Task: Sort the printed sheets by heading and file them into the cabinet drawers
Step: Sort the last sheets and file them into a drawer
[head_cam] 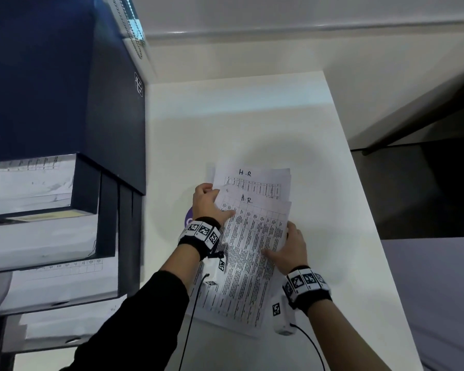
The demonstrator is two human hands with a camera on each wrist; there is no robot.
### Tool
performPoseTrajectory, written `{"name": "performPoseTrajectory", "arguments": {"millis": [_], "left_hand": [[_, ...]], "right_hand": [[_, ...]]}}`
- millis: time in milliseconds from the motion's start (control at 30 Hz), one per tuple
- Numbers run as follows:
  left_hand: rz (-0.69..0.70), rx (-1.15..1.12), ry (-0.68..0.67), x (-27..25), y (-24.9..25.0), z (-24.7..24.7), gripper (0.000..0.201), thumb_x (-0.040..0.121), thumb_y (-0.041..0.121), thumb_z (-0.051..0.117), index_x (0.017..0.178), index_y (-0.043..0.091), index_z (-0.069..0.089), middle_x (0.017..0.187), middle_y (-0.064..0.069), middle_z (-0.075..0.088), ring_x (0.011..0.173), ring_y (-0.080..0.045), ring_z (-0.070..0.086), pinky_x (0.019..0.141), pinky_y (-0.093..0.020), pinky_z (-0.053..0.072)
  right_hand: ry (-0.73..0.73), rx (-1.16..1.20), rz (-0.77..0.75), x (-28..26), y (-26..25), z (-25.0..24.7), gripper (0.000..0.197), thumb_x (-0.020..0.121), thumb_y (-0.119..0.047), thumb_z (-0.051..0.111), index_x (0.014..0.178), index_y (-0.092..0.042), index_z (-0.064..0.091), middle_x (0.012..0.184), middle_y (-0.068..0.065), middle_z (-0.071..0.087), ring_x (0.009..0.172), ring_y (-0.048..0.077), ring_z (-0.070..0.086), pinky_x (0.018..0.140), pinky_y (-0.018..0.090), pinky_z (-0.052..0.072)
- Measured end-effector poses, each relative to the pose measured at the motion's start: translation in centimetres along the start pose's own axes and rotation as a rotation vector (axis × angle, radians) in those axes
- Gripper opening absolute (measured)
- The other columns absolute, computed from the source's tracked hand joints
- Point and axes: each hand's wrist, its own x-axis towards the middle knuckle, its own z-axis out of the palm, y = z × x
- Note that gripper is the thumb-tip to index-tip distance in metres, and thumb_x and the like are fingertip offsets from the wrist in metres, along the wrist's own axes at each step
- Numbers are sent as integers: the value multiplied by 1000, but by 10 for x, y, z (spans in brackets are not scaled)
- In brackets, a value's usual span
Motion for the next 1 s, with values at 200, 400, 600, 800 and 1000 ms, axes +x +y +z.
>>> {"name": "performPoseTrajectory", "arguments": {"millis": [200,400,600,800,1000], "left_hand": [[112,-197,-38,-18,33,-8,80,72,4,79,135,32,39,122,-6,62,85,-11,59,74,-27,54],[541,-12,-198,-67,58,17,104,79,-5,68,153,38,10,117,-8,68,94,-21,69,80,-34,60],[473,-1,-96,-74,41,22,65,80,3,65,140,17,46,128,-6,57,118,-22,53,105,-41,46],[-194,88,4,-43,-7,-8,87,71,33,81,143,13,37,133,-16,42,123,-33,46,103,-38,41],[-295,30,-119,-41,-15,-19,56,72,38,83,115,12,59,97,-3,64,91,-24,61,75,-28,48]], "right_hand": [[49,45,-10,0,6,4,85,52,-26,93,124,-18,48,111,3,57,106,22,56,93,42,52],[72,73,9,-2,8,6,81,52,-24,93,120,-15,49,109,3,61,100,24,61,83,36,54],[72,74,-4,-4,7,3,86,53,-24,93,125,-11,47,114,7,58,102,24,59,87,34,52],[92,-30,13,-13,-8,11,82,59,-26,90,127,-7,48,123,10,37,106,25,48,104,33,43],[33,-109,-53,-23,-21,21,54,61,-29,86,104,-7,61,122,7,37,112,25,42,103,35,45]]}}
